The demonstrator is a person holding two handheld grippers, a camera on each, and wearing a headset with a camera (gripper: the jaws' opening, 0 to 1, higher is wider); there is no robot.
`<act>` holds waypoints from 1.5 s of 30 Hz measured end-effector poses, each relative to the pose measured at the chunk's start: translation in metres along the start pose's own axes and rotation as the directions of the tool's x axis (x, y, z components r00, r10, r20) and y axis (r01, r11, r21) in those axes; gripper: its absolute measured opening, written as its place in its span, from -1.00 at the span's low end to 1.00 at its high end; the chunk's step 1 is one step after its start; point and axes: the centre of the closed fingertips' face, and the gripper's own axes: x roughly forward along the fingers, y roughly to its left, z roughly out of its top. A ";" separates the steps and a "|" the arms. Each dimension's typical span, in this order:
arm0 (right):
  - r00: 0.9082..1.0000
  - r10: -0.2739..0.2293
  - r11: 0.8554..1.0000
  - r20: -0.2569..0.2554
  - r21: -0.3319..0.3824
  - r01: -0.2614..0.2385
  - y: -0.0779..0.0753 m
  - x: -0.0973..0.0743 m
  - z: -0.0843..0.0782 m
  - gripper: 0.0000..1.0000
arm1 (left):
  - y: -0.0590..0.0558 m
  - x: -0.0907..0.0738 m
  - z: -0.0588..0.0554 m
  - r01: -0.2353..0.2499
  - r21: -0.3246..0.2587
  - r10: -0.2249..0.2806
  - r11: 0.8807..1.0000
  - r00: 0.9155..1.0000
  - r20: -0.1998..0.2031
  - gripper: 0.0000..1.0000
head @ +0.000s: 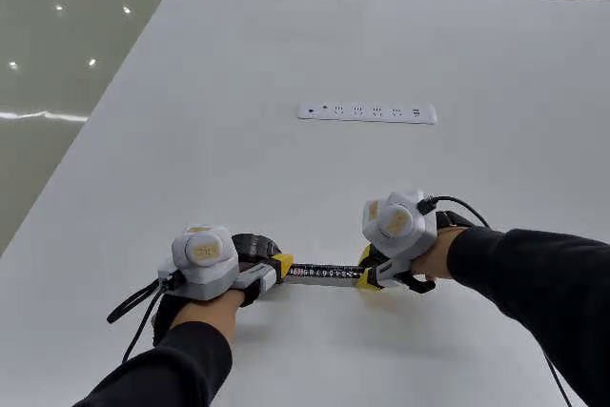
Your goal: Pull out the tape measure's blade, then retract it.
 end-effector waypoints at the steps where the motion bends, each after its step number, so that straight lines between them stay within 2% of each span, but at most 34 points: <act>1: 1.000 -0.001 1.000 0.002 0.001 0.001 0.001 0.001 0.001 -0.74 | 0.000 0.000 0.000 0.001 0.000 -0.001 1.000 1.000 0.000 0.24; 6: 1.000 0.004 1.000 0.012 0.018 -0.004 0.003 0.003 0.004 -0.74 | 0.000 0.000 0.000 0.001 -0.002 -0.001 1.000 1.000 -0.002 0.25; 19: 0.999 0.002 1.000 0.039 0.000 -0.002 0.006 0.012 0.022 -0.74 | 0.000 0.000 0.000 0.005 -0.009 -0.005 1.000 1.000 -0.003 0.24; 32: 0.998 0.006 1.000 0.065 0.015 -0.007 0.006 0.018 0.035 -0.74 | 0.001 0.000 0.001 0.005 -0.012 -0.005 1.000 1.000 -0.002 0.24; 45: 0.997 0.015 1.000 0.073 0.012 -0.015 0.006 0.025 0.046 -0.74 | 0.001 0.000 0.001 0.006 -0.012 -0.006 1.000 1.000 -0.006 0.24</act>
